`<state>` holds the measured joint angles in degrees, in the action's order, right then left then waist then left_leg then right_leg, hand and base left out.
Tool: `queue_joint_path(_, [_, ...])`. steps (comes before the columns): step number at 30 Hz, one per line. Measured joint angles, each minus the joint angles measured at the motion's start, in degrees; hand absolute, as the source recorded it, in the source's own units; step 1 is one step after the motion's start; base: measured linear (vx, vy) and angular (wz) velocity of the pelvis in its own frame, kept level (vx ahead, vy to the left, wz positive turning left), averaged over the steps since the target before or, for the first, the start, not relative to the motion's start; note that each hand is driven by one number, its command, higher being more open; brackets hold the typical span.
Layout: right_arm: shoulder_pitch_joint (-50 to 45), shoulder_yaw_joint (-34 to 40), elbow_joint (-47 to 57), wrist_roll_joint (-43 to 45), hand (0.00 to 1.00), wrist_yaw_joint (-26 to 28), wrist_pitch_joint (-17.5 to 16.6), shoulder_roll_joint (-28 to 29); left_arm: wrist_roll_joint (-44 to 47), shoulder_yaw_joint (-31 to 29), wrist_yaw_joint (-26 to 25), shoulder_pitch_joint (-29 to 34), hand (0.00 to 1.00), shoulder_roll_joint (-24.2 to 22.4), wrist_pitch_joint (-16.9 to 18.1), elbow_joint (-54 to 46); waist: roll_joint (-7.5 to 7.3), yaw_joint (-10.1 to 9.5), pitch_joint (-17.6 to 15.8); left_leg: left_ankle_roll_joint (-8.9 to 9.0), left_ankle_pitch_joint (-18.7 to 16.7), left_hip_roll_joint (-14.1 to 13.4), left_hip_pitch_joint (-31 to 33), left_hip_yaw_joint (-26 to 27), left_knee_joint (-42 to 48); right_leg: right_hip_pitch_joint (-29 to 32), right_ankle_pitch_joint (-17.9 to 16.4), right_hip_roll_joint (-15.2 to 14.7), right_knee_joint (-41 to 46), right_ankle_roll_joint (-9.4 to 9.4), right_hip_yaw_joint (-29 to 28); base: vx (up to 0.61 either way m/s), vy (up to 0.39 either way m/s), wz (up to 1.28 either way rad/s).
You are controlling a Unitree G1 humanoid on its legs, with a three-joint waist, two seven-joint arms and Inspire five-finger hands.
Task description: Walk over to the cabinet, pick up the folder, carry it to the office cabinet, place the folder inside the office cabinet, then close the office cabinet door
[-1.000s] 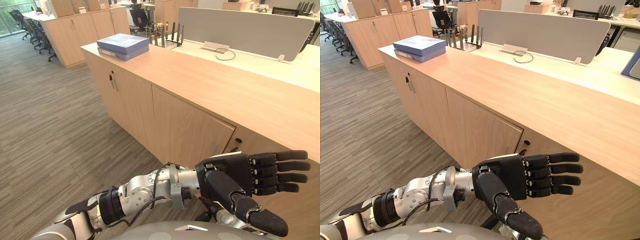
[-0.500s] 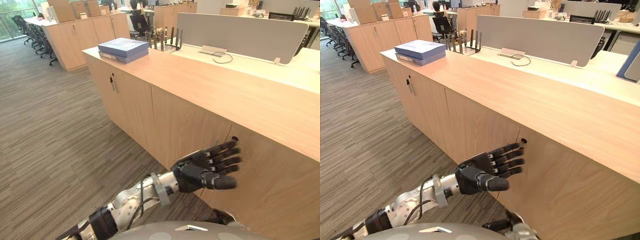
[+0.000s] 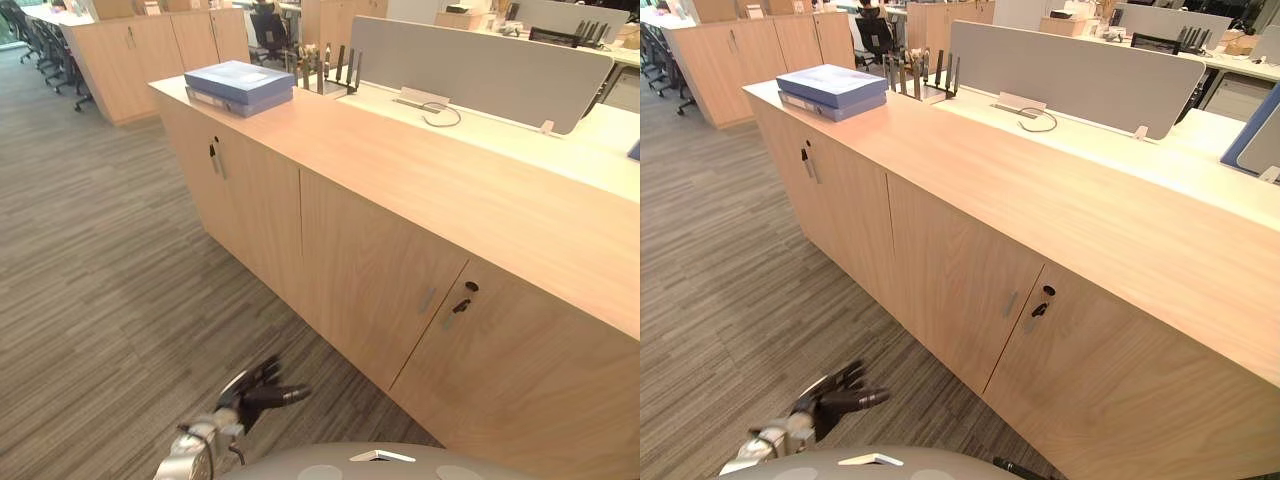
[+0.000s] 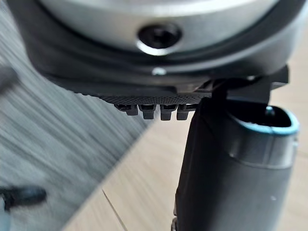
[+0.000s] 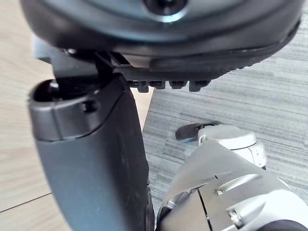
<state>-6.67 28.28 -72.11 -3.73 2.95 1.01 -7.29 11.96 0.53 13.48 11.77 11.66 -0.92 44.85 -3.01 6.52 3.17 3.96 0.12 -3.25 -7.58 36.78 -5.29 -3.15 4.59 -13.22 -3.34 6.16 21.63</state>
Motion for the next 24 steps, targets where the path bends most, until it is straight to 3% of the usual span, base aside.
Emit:
queue_joint_path(1, [0.03,-1.84,1.03,0.00,1.00,-0.40,-0.01,0.52,-7.55,-4.25,-3.74,0.08,1.00,-0.75,0.32,3.92,-0.12,-0.18,-0.16,0.13,-0.14,-0.01,-0.03,-0.05,0.01,-0.03,0.06,0.03,0.00,-0.08,0.10,0.08,-0.017,0.02])
queue_joint_path(4, [0.80,-4.09,1.96,-0.03,1.00,-1.13,-0.09,1.85,-17.50,-13.38,-9.82,0.74,1.00,-1.85,1.14,12.36,-1.00,-0.76,-1.29,-0.23,0.13,0.36,-0.35,-0.62,0.23,-0.72,0.05,0.18,0.06,-0.10,0.84,0.10,-0.014,0.09])
queue_joint_path(6, [0.79,-4.09,2.38,0.09,1.00,-1.62,-0.11,2.79,-18.87,-20.33,-13.87,1.62,1.00,-3.88,1.16,16.54,-0.55,-1.58,-1.83,0.05,-0.17,0.36,-1.58,-1.67,0.23,-2.41,-0.31,0.19,0.07,-0.66,2.43,0.10,-0.016,0.18])
queue_joint_path(8, [0.88,-4.22,2.85,0.25,1.00,-1.90,-0.13,3.21,-18.43,-23.15,-16.12,2.38,1.00,-5.28,1.15,17.78,0.34,-1.75,-2.41,0.09,-0.33,0.34,-2.11,-3.17,0.23,-3.83,-0.67,0.18,0.16,-1.23,3.90,0.07,-0.015,0.31])
queue_joint_path(11, [1.32,-6.14,3.15,0.25,1.00,-1.54,-0.14,2.73,-16.44,-23.49,-17.35,2.29,1.00,-7.38,1.79,17.74,2.20,-3.12,-3.64,0.09,-0.34,0.25,-2.16,-5.21,0.13,-5.03,-0.98,0.18,0.34,-1.69,5.83,0.01,-0.021,0.36])
queue_joint_path(14, [1.79,-7.74,3.38,0.77,1.00,-1.83,-0.21,2.36,-14.47,-21.72,-17.40,2.25,1.00,-8.70,3.14,17.69,2.90,-3.25,-4.16,-0.02,-0.20,0.35,-2.07,-6.90,0.00,-5.85,-2.25,-0.03,0.72,-1.24,7.39,-0.04,-0.038,0.27])
queue_joint_path(18, [1.95,-9.54,3.39,0.92,1.00,-2.32,-0.28,1.80,-14.77,-16.87,-18.40,2.05,1.00,-8.32,4.28,17.66,2.90,-3.29,-4.72,-0.13,0.50,0.28,-1.85,-9.26,-0.03,-6.25,-4.19,-0.58,2.85,0.04,9.43,-0.03,-0.052,0.31])
queue_joint_path(24, [2.63,-15.01,3.20,-0.35,1.00,-2.95,-0.40,0.58,-15.18,-10.89,-18.89,1.25,1.00,-6.87,5.06,17.72,3.02,-3.78,-4.88,-0.32,1.14,0.25,-1.14,-11.38,-0.04,-6.93,-4.54,-0.62,3.22,-0.04,11.43,-0.02,-0.030,0.18])
